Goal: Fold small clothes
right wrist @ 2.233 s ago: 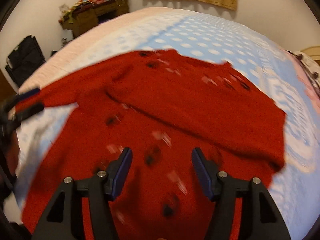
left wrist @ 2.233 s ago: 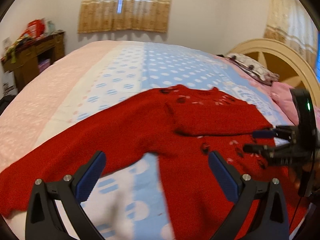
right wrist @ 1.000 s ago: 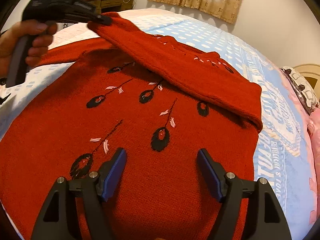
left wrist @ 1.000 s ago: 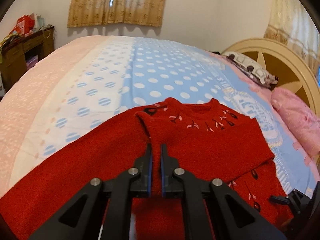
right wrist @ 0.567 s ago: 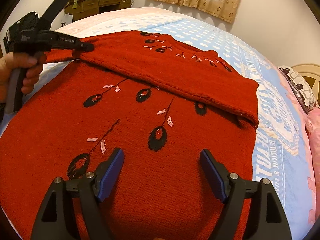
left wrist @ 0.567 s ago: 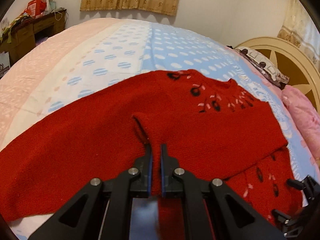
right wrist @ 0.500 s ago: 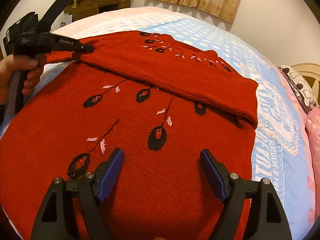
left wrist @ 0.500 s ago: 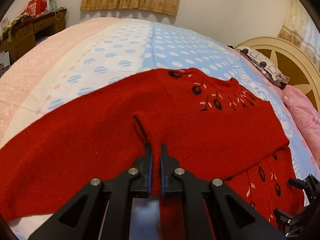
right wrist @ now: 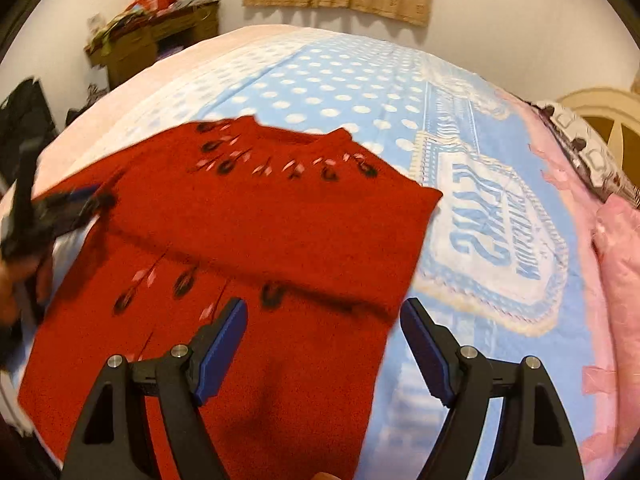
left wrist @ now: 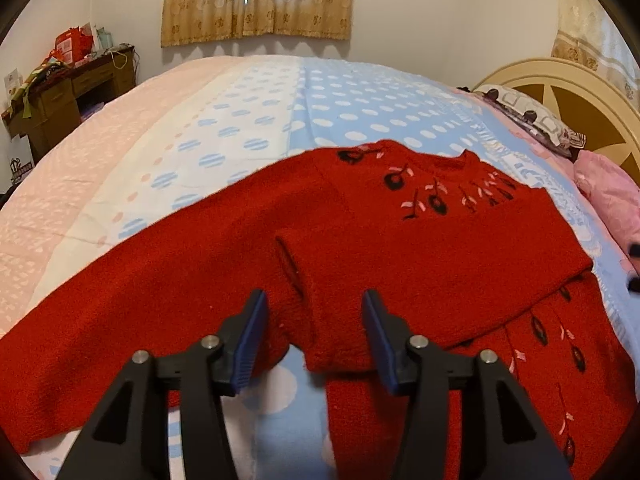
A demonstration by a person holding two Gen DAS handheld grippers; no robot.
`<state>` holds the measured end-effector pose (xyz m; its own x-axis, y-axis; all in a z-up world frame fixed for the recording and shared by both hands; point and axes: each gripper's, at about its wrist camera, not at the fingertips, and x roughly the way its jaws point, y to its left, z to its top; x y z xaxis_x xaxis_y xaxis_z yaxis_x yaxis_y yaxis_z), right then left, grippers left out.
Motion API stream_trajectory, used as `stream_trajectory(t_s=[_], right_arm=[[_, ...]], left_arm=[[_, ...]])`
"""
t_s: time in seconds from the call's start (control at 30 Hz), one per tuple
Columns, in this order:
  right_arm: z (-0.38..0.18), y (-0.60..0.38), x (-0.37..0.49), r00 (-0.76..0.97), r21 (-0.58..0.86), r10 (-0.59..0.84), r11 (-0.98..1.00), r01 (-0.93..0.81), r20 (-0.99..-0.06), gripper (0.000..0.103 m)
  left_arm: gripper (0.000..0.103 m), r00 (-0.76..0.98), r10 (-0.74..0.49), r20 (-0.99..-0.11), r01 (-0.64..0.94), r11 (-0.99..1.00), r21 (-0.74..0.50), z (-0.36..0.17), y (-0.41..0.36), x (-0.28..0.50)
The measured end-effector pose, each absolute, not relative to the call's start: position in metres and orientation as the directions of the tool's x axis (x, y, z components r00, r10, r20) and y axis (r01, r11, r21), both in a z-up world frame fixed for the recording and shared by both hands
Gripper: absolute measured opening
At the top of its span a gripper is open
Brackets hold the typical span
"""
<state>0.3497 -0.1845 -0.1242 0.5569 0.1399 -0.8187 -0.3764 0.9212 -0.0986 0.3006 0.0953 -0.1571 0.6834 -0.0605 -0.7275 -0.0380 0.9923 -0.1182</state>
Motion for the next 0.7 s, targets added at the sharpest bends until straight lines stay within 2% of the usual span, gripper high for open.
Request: stream_trajectory(t_s=[0.2, 0.33, 0.5, 0.63, 0.7], right_arm=[[-0.192, -0.185, 0.392, 0.448, -0.027, 0.115, 0.954, -0.298, -0.886, 0.079], [-0.185, -0.166, 0.377, 0.497, -0.115, 0.076, 0.933, -0.342, -0.864, 0.080], [-0.162, -0.139, 0.374, 0.537, -0.123, 0.109, 0.918, -0.378, -0.837, 0.079], [-0.195, -0.116, 0.384, 0.444, -0.095, 0.106, 0.909, -0.406, -0.890, 0.080], [-0.195, -0.110, 0.378, 0.494, -0.131, 0.091, 0.908, -0.397, -0.865, 0.081]], left_arm=[[0.061, 0.657, -0.058, -0.752, -0.081, 0.986, -0.146, -0.166, 0.105, 0.301], [0.061, 0.660, -0.061, -0.749, -0.089, 0.983, -0.159, -0.170, 0.108, 0.296], [0.061, 0.667, -0.069, -0.741, -0.087, 0.982, -0.170, -0.170, 0.109, 0.295], [0.062, 0.670, -0.075, -0.739, -0.101, 0.977, -0.191, -0.171, 0.115, 0.293], [0.062, 0.670, -0.065, -0.739, -0.119, 0.974, -0.194, -0.171, 0.118, 0.291]])
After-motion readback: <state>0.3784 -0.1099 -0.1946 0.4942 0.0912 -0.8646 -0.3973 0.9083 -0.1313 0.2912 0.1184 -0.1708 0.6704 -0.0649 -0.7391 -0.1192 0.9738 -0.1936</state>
